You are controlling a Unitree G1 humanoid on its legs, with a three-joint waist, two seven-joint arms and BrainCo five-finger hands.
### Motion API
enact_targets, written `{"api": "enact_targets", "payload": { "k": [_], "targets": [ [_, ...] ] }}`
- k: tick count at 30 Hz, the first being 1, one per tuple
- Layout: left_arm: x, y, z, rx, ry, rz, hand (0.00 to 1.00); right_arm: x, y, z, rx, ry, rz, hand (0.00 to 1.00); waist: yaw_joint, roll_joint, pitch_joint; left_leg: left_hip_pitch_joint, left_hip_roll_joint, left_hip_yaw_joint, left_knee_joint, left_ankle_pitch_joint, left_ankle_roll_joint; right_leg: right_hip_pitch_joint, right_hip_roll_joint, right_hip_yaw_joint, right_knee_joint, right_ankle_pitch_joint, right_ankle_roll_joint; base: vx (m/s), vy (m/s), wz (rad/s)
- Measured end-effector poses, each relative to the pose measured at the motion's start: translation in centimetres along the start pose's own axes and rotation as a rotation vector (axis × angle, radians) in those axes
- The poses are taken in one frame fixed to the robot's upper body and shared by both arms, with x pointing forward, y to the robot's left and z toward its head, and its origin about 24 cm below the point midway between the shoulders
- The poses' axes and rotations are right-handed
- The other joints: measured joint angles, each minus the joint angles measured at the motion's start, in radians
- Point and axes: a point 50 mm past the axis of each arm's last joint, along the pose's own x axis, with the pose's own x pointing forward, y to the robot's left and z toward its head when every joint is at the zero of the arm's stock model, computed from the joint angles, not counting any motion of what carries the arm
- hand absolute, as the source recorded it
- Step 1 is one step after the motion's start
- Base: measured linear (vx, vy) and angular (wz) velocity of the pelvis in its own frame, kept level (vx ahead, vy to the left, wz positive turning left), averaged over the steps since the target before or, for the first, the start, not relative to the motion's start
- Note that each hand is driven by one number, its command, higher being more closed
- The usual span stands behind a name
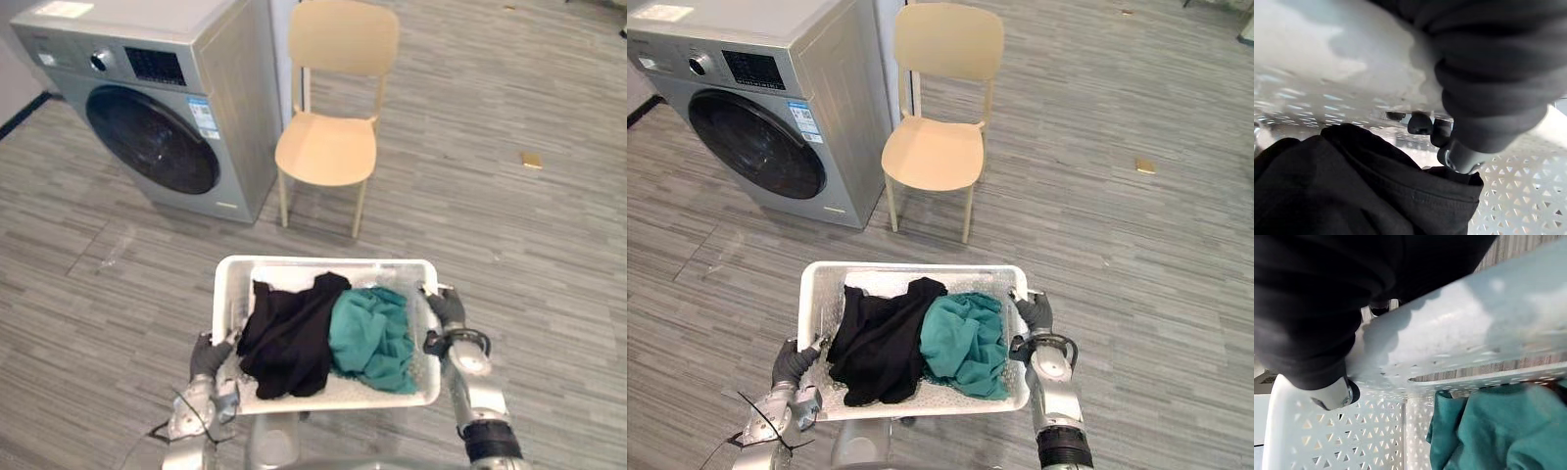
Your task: Pick up the laundry basket with both hands and put the clothes into the washing machine.
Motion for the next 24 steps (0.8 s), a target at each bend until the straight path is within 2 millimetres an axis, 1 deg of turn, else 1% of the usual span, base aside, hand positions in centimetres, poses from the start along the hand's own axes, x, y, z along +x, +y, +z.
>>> {"api": "enact_targets", "payload": {
  "k": [1,2,3,4,5,6,7,8,9,10,11,12,13,14,15,16,17,18,19,20,21,22,23,24],
  "targets": [
    [0.0,0.1,0.0,0.003,0.001,0.001,1.0,0.0,0.1,0.0,0.002,0.001,0.001,1.0,-0.002,-0.005,0.0,0.024,-0.014,0.002,0.007,-0.026,0.002,-0.048,-0.032,0.031,0.128,0.052,0.001,0.57,0.337,0.28],
    [0.0,0.1,0.0,0.005,-0.001,0.002,1.0,-0.1,0.1,-0.2,0.002,0.007,0.001,1.0,-0.004,-0.006,0.0,0.047,-0.027,0.002,0.012,-0.05,0.004,-0.094,-0.054,0.06,0.256,0.084,-0.002,0.32,0.16,0.29],
    [0.0,0.3,0.1,0.01,-0.005,0.006,1.0,-0.1,0.2,-0.3,0.002,0.014,0.006,1.0,-0.004,-0.001,0.002,0.089,-0.041,-0.005,0.011,-0.077,0.006,-0.159,-0.075,0.075,0.421,0.098,-0.021,0.54,0.236,0.35],
    [-0.1,0.6,0.3,0.019,-0.01,0.013,1.0,-0.1,0.4,-0.7,0.01,0.028,0.01,1.0,-0.006,0.003,0.003,0.16,-0.058,-0.015,-0.02,-0.099,0.007,-0.218,-0.089,0.062,0.546,0.082,-0.054,0.63,0.214,0.34],
    [-0.4,1.0,0.2,0.031,-0.006,0.024,1.0,-0.2,0.8,-1.0,0.019,0.038,0.016,1.0,-0.007,0.007,0.005,0.237,-0.078,-0.018,-0.08,-0.104,0.002,-0.269,-0.086,0.042,0.568,0.051,-0.104,0.63,0.184,0.26],
    [-0.4,1.1,0.1,0.036,-0.004,0.028,1.0,-0.2,0.9,-1.0,0.022,0.039,0.018,1.0,-0.012,0.011,0.005,0.269,-0.083,-0.019,-0.11,-0.104,0.002,-0.294,-0.081,0.029,0.554,0.038,-0.115,0.61,0.133,0.33],
    [-0.5,1.2,0.1,0.038,-0.004,0.03,1.0,-0.3,0.9,-1.1,0.022,0.04,0.018,1.0,-0.03,0.027,0.004,0.333,-0.096,-0.038,-0.172,-0.105,0.0,-0.361,-0.058,-0.02,0.453,0.001,-0.132,0.39,0.045,0.35],
    [-0.4,1.1,0.2,0.037,-0.006,0.028,1.0,-0.3,0.8,-1.1,0.021,0.038,0.017,1.0,-0.034,0.031,0.004,0.354,-0.1,-0.042,-0.193,-0.106,-0.003,-0.387,-0.048,-0.041,0.39,-0.007,-0.14,0.47,0.027,0.37],
    [-0.4,1.1,0.2,0.039,-0.007,0.027,1.0,-0.3,0.7,-1.0,0.021,0.037,0.018,1.0,-0.042,0.037,0.005,0.392,-0.104,-0.047,-0.225,-0.116,-0.02,-0.432,-0.031,-0.099,0.224,-0.009,-0.146,0.36,-0.002,0.19],
    [-0.4,1.1,0.2,0.04,-0.007,0.027,1.0,-0.3,0.7,-1.1,0.021,0.038,0.019,1.0,-0.048,0.039,0.005,0.409,-0.104,-0.048,-0.238,-0.119,-0.027,-0.44,-0.018,-0.137,0.11,-0.002,-0.148,0.45,-0.018,0.2],
    [-0.4,1.3,0.3,0.05,-0.009,0.025,1.0,-0.4,0.7,-1.2,0.022,0.044,0.016,1.0,-0.053,0.036,0.003,0.441,-0.105,-0.046,-0.262,-0.133,-0.05,-0.437,0.015,-0.206,-0.139,0.044,-0.139,0.59,-0.062,0.21],
    [-0.2,1.4,0.3,0.061,-0.007,0.018,1.0,-0.5,0.6,-1.4,0.02,0.052,0.012,1.0,-0.057,0.029,0.0,0.48,-0.113,-0.041,-0.273,-0.153,-0.085,-0.441,0.041,-0.245,-0.3,0.11,-0.155,0.6,-0.084,0.26],
    [-0.2,1.2,0.1,0.062,0.0,0.012,1.0,-0.6,0.4,-1.6,0.016,0.059,0.004,1.0,-0.064,0.031,0.0,0.496,-0.112,-0.042,-0.271,-0.165,-0.103,-0.44,0.051,-0.227,-0.304,0.151,-0.186,0.67,-0.124,0.51],
    [-0.2,1.0,-0.5,0.071,0.025,0.002,1.0,-1.2,-0.3,-2.5,0.002,0.088,-0.016,1.0,-0.079,0.052,-0.021,0.536,-0.09,-0.058,-0.238,-0.18,-0.128,-0.422,0.067,-0.193,-0.258,0.217,-0.25,0.5,-0.107,0.45],
    [-0.2,0.8,-0.7,0.074,0.034,-0.005,1.0,-1.3,-0.6,-2.6,-0.002,0.094,-0.023,1.0,-0.081,0.066,-0.026,0.526,-0.065,-0.062,-0.182,-0.18,-0.129,-0.417,0.08,-0.189,-0.238,0.209,-0.246,0.63,-0.132,0.28],
    [-0.2,0.3,-0.9,0.068,0.042,-0.019,1.0,-1.4,-1.0,-2.8,-0.006,0.099,-0.035,1.0,-0.078,0.103,-0.03,0.458,0.01,-0.062,0.009,-0.159,-0.154,-0.389,0.11,-0.199,-0.223,0.167,-0.244,0.48,-0.088,-0.1],
    [-0.2,0.2,-0.9,0.068,0.042,-0.023,1.0,-1.4,-1.3,-2.6,-0.01,0.096,-0.039,1.0,-0.077,0.119,-0.03,0.419,0.049,-0.058,0.113,-0.124,-0.147,-0.375,0.132,-0.205,-0.218,0.15,-0.25,0.56,-0.103,-0.32],
    [-0.2,0.0,-0.9,0.065,0.045,-0.026,1.0,-1.6,-1.6,-2.6,-0.017,0.099,-0.044,1.0,-0.075,0.141,-0.029,0.341,0.122,-0.049,0.306,0.015,-0.115,-0.341,0.177,-0.195,-0.229,0.122,-0.254,0.52,-0.086,-0.56],
    [-0.2,-0.1,-1.3,0.062,0.061,-0.029,1.0,-1.9,-1.8,-2.8,-0.016,0.104,-0.054,1.0,-0.073,0.144,-0.029,0.279,0.185,-0.048,0.457,0.114,-0.092,-0.285,0.211,-0.17,-0.271,0.109,-0.251,0.52,-0.08,-0.64],
    [-0.2,-0.2,-1.4,0.062,0.068,-0.033,1.0,-2.0,-1.9,-2.8,-0.012,0.106,-0.061,1.0,-0.072,0.143,-0.028,0.255,0.21,-0.048,0.514,0.095,-0.083,-0.256,0.223,-0.155,-0.292,0.108,-0.248,0.6,-0.007,-0.81],
    [-0.1,-0.6,-1.4,0.063,0.065,-0.049,1.0,-2.0,-2.2,-2.9,-0.004,0.107,-0.076,1.0,-0.078,0.122,-0.019,0.207,0.238,-0.022,0.56,0.048,-0.075,-0.195,0.227,-0.118,-0.342,0.11,-0.244,0.49,0.045,-0.63],
    [0.0,-0.8,-1.2,0.064,0.061,-0.059,1.0,-2.1,-2.5,-2.9,-0.002,0.107,-0.086,1.0,-0.078,0.111,-0.017,0.189,0.245,-0.01,0.556,0.036,-0.073,-0.175,0.222,-0.104,-0.362,0.114,-0.238,0.56,0.095,-0.69],
    [0.3,-1.3,-0.8,0.063,0.045,-0.079,1.0,-2.3,-3.0,-2.9,0.004,0.102,-0.107,1.0,-0.078,0.096,-0.008,0.157,0.261,0.001,0.503,0.013,-0.082,-0.131,0.211,-0.085,-0.397,0.124,-0.223,0.34,0.103,-0.43],
    [0.5,-1.5,-0.6,0.063,0.039,-0.086,1.0,-2.3,-3.1,-2.7,0.006,0.093,-0.112,1.0,-0.078,0.09,-0.004,0.144,0.265,0.002,0.458,0.003,-0.095,-0.115,0.205,-0.072,-0.412,0.129,-0.215,0.4,0.167,-0.54]
  ]
}}
